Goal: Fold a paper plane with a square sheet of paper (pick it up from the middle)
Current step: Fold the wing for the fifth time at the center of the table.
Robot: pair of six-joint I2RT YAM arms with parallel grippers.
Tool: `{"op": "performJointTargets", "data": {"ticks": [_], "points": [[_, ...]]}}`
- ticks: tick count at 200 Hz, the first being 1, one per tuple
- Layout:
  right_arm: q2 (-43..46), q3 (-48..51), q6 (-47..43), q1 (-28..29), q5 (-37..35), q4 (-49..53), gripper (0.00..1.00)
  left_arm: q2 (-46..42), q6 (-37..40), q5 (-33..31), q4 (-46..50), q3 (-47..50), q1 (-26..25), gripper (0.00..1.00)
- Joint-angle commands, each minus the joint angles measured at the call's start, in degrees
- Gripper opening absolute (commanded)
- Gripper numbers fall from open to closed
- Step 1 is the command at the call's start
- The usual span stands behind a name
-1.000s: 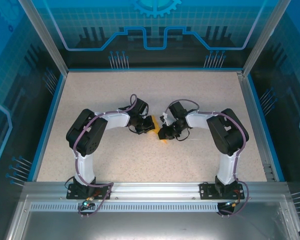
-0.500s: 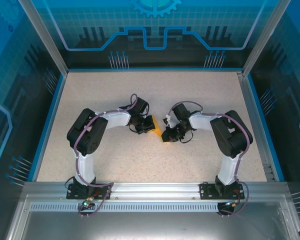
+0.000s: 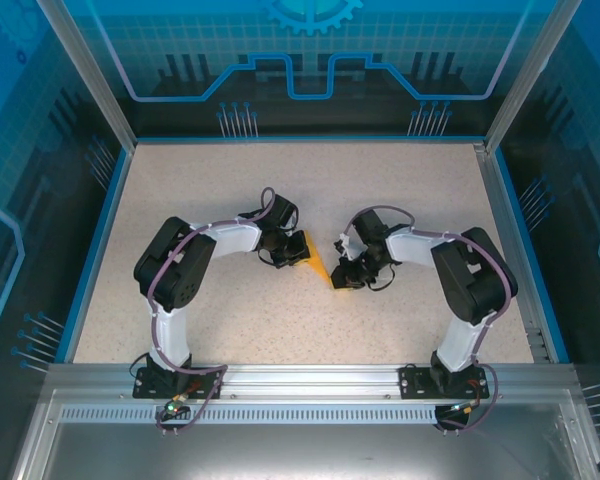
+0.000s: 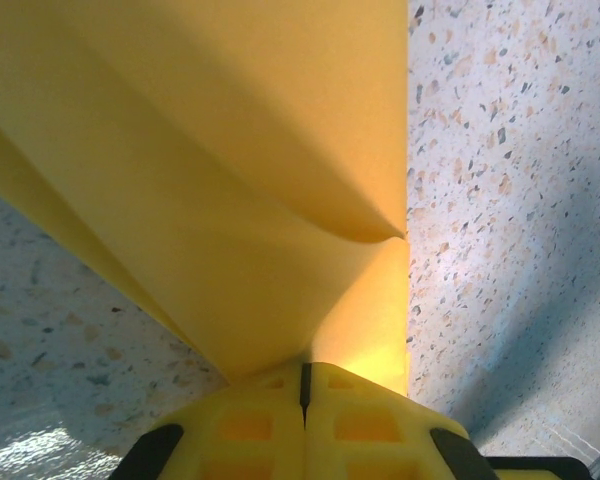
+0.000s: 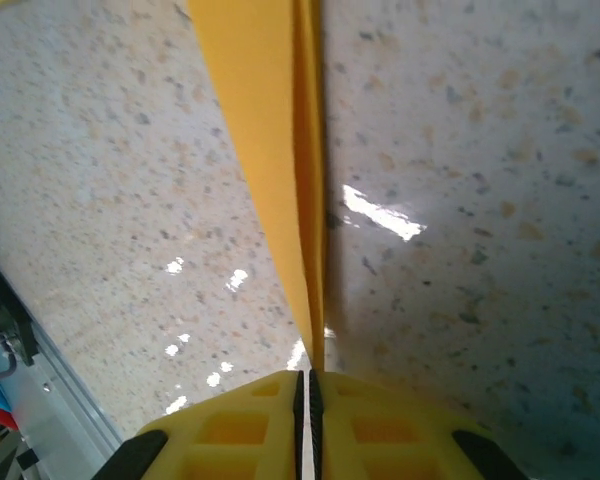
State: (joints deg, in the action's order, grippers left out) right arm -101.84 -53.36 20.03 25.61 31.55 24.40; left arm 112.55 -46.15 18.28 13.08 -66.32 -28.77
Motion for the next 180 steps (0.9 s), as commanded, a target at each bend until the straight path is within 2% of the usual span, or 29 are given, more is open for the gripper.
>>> {"op": "performJointTargets", "data": {"ticks": [1, 68, 97, 132, 180], "points": [[2.8, -3.4, 2.0, 0.1, 0.5, -2.2, 0.13, 3.0, 0.7, -5.3, 5.6, 0.9, 0.2, 0.06], [-7.4, -12.0, 2.7, 3.3, -1.1, -2.4, 0.14, 2.8, 1.0, -5.0, 5.8, 0.8, 0.2, 0.05], [-10.1, -12.8, 2.4, 3.7, -1.4, -1.3, 0.14, 2.8, 1.1, -5.1, 5.9, 0.8, 0.3, 0.05], [-9.9, -9.6, 1.6, 3.5, -2.8, 0.4, 0.13, 2.8, 1.1, -5.2, 6.0, 0.7, 0.2, 0.06], [-4.1, 1.6, 0.8, 1.1, -2.3, 0.3, 0.13, 3.0, 1.4, -5.7, 6.6, 0.4, 0.2, 0.05]]}}
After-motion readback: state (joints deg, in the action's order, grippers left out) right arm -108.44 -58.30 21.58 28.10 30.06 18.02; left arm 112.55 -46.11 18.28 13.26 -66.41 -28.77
